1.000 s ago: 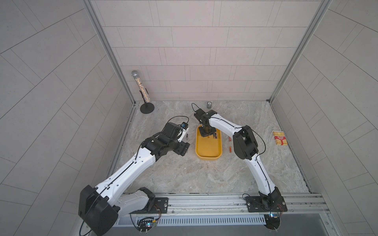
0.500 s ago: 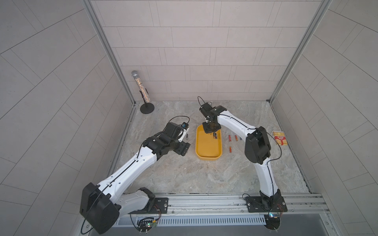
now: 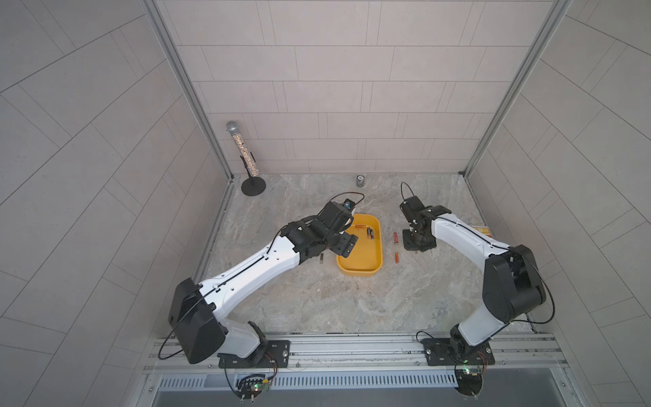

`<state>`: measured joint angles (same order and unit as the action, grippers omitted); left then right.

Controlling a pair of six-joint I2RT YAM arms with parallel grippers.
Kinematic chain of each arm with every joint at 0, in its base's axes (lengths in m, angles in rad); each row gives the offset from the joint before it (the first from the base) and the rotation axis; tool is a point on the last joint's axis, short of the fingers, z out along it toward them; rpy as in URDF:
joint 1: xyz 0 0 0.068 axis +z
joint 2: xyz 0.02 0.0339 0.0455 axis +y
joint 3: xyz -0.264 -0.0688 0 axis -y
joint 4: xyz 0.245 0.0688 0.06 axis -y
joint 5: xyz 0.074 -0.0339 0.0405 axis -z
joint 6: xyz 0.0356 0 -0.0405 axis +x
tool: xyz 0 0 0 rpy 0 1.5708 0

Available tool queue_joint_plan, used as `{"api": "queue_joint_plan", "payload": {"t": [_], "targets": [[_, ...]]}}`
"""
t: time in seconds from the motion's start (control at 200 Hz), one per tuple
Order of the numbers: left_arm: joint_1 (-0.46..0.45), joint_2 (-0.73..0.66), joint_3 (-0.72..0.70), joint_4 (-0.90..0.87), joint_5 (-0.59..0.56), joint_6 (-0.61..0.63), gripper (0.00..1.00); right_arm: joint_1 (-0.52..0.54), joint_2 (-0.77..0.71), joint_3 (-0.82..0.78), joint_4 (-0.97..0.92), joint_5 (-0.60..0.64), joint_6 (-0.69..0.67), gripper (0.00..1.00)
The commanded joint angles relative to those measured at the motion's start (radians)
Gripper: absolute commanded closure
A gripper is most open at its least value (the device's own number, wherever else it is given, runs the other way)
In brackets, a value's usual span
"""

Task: Take the batteries out of the storage box
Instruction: Place the battery at the center of the board.

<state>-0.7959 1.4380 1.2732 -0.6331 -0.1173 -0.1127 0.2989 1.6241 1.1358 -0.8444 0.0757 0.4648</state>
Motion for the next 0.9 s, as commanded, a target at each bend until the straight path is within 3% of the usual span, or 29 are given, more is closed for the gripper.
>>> {"api": "queue_joint_plan", "payload": {"t": [0.0,0.435,0.896], "targets": [[0.0,0.006,0.008,-0.03,-0.028,0.001,0.11,0.0,-0.002,-0.045,0.079,-0.026,0.025,1.0],[0.0,0.007,-0.026,-0.068,-0.066,-0.011,0.11,-0.001,0.158,-0.076,0.213,-0.057,0.063,1.0],[0.0,0.027,-0.013,-0.076,-0.092,-0.002,0.11,-0.002,0.074,-0.126,0.186,-0.027,0.087,1.0]]}}
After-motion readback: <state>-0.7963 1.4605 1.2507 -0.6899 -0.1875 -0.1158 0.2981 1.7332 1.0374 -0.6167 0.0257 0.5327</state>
